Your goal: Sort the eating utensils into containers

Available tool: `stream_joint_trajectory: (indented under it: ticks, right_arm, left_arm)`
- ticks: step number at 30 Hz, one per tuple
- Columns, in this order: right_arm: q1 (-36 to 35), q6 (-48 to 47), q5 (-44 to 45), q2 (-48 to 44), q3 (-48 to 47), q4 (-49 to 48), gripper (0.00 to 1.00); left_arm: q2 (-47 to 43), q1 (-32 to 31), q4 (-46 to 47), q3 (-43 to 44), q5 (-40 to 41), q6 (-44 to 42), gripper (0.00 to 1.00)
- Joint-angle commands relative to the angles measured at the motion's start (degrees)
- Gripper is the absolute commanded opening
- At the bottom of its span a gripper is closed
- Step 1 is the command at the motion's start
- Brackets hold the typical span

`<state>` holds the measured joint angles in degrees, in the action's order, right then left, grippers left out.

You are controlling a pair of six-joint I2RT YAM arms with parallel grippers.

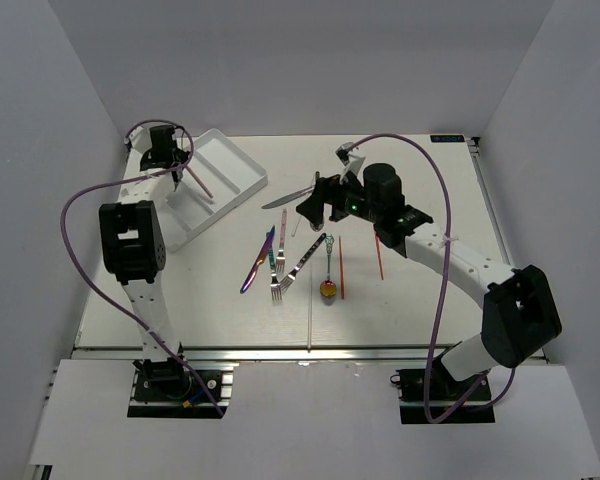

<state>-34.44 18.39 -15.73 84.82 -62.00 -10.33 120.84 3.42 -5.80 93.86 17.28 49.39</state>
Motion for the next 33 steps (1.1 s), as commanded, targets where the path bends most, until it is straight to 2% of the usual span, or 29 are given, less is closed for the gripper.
stream_joint_trajectory:
  ticks: [1, 3, 5, 6, 7, 9, 10, 13, 16, 20, 23, 25, 26, 28, 31, 33]
  right_arm:
    - [0.42, -2.22, 1.84, -1.23, -0.23, -0.92, 0.89]
    - [0.42, -2.48, 2.63, -0.8, -0.4, -0.66, 0.89]
    - [0.51, -2.57, 3.24, -0.36, -0.75, -0.48, 0.89]
    - [0.6, -2.66, 3.85, 0.52, -1.19, 0.21, 0.89]
    - [0.51, -2.83, 4.21, 0.96, -1.81, 0.83, 0.89]
    - [0.51, -2.66, 5.08, 2.97, -4.35, 2.5, 0.89]
    - [0.51, -2.49, 5.44, 3.68, -5.14, 3.64, 0.89]
    - [0.42, -1.7, 8.33, 7.2, -9.18, 6.53, 0.89]
    - [0.42, -0.38, 13.95, 12.46, -14.98, 9.61, 0.89]
    - [0.42, 1.38, 23.09, 21.34, -24.64, 17.69, 0.89]
    - [0.42, 0.86, 28.2, 29.33, -33.87, 21.92, 0.89]
    - [0.42, -0.28, 30.75, 34.87, -40.18, 25.35, 0.82]
    - [0.42, -0.64, 31.97, 37.76, -41.87, 26.31, 0.77]
    - [0.42, -1.43, 33.21, 40.24, -45.73, 27.2, 0.72]
    - [0.51, -1.87, 34.18, 43.06, -47.07, 27.12, 0.62]
    - [0.69, -1.52, 34.54, 44.12, -46.81, 26.94, 0.59]
  left_arm:
    - [0.36, -0.17, 5.36, 3.08, -2.07, 2.99, 0.09]
    - [1.41, -0.26, 7.91, 2.12, -3.39, 4.48, 0.12]
    - [1.42, -0.17, 8.35, 0.89, -4.27, 5.19, 0.19]
    - [0.55, -0.26, 8.79, 0.01, -4.36, 5.89, 0.41]
    - [-0.16, -0.34, 9.23, -2.09, -4.36, 6.07, 0.56]
    - [-1.56, -0.43, 10.28, -3.68, -4.71, 5.81, 0.92]
    - [-2.96, -0.61, 10.37, -4.04, -4.8, 5.46, 0.98]
    - [-4.64, -0.61, 8.89, -2.82, -5.94, 3.79, 0.98]
    - [-6.75, -0.78, 3.18, 0.79, -6.46, 1.77, 0.98]
    - [-17.08, -1.05, -2.19, 0.27, -7.6, -1.3, 0.98]
    - [-26.31, -1.14, -6.84, -4.03, -11.11, -3.68, 0.98]
    - [-31.51, -1.48, -10.88, -9.12, -12.61, -5.35, 0.98]
    - [-37.19, -1.57, -12.46, -11.4, -13.23, -6.05, 0.98]
    - [-42.85, -1.75, -13.18, -19.22, -13.76, -8.59, 0.98]
    - [-51.3, -1.75, -16.77, -26.6, -13.15, -14.04, 0.98]
    - [-55.59, -1.75, -19.41, -29.86, -13.15, -19.03, 0.98]
